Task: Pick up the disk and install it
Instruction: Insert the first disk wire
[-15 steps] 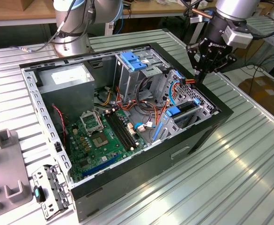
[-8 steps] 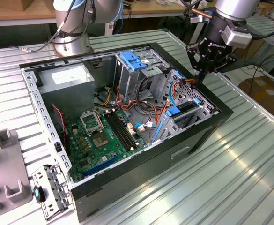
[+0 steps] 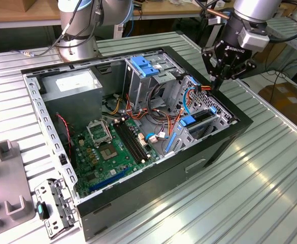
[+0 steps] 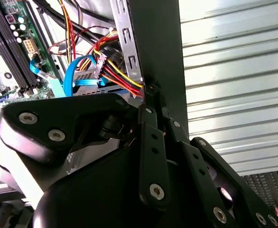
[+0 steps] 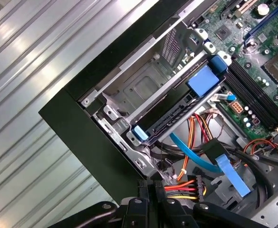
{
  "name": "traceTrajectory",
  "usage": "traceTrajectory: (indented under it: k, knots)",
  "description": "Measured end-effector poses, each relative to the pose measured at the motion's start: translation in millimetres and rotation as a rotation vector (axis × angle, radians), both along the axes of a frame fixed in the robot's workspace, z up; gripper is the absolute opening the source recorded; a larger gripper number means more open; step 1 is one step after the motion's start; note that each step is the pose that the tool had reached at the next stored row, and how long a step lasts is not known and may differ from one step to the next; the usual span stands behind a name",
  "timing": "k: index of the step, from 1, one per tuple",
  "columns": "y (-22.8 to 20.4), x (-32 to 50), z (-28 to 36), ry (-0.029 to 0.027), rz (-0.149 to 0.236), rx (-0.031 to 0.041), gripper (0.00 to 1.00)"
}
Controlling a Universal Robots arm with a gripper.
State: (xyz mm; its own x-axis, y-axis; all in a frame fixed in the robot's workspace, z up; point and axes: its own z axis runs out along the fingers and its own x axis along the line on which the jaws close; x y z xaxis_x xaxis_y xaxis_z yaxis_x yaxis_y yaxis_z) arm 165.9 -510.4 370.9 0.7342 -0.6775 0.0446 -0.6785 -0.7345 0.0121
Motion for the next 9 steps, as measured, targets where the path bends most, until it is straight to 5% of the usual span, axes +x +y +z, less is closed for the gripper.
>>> traceTrajectory:
  k: [9]
  knots:
    - [0.0, -2.6, 0.0, 0.0, -0.064, 0.0, 0.17]
